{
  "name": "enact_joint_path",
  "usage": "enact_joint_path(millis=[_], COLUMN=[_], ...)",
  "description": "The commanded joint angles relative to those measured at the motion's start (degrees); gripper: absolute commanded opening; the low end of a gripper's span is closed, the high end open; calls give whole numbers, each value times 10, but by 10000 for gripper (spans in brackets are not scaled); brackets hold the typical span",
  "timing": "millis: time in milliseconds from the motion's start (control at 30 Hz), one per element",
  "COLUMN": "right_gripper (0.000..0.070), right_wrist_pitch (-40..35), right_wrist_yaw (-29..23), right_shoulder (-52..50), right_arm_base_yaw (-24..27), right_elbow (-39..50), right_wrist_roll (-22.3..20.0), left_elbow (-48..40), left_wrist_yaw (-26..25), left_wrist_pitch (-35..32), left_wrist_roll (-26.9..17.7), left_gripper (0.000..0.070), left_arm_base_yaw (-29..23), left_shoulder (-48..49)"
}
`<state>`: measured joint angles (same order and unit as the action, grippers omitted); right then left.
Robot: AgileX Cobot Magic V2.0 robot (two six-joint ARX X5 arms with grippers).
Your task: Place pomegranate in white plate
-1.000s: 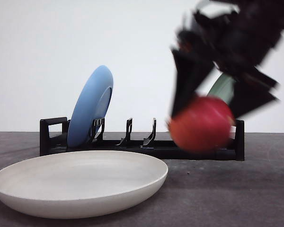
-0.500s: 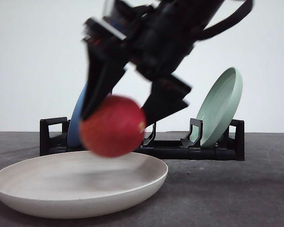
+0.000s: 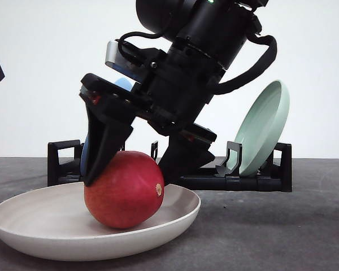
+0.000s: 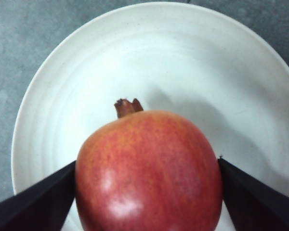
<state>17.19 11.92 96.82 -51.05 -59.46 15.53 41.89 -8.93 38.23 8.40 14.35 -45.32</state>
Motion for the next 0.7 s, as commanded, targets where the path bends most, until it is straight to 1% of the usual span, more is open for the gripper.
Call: enact_joint_path(millis=[0, 100, 167, 267, 367, 500, 600, 667], right_gripper=[635, 613, 575, 562, 562, 561, 561, 561], right_wrist_pitch=[-9, 3, 16, 24, -6, -55, -71, -68], right_wrist_yaw=[0, -16, -39, -72, -75, -79, -80, -80], right_shoulder=[5, -19, -43, -87, -142, -228, -297, -342], right_arm_base_yaw=[-8, -9, -11, -16, -14, -1, 21, 44], right_elbow=[-14, -14, -14, -5, 32, 109, 161, 190], right_wrist_roll=[7, -2, -27, -61, -66, -66, -66, -66], left_elbow=[8, 8, 8, 8, 8, 8, 8, 8], left_wrist_yaw=[1, 1, 1, 1, 1, 1, 1, 1], left_wrist_pitch=[-4, -4, -3, -2, -4, -3, -3, -2], left_wrist_roll=[1, 1, 1, 1, 0, 0, 0, 0], left_gripper=[390, 391, 391, 391, 391, 391, 391, 391], left_arm_base_yaw=[0, 0, 0, 0, 0, 0, 0, 0], left_shoulder=[-3, -3, -3, -3, -3, -3, -3, -3])
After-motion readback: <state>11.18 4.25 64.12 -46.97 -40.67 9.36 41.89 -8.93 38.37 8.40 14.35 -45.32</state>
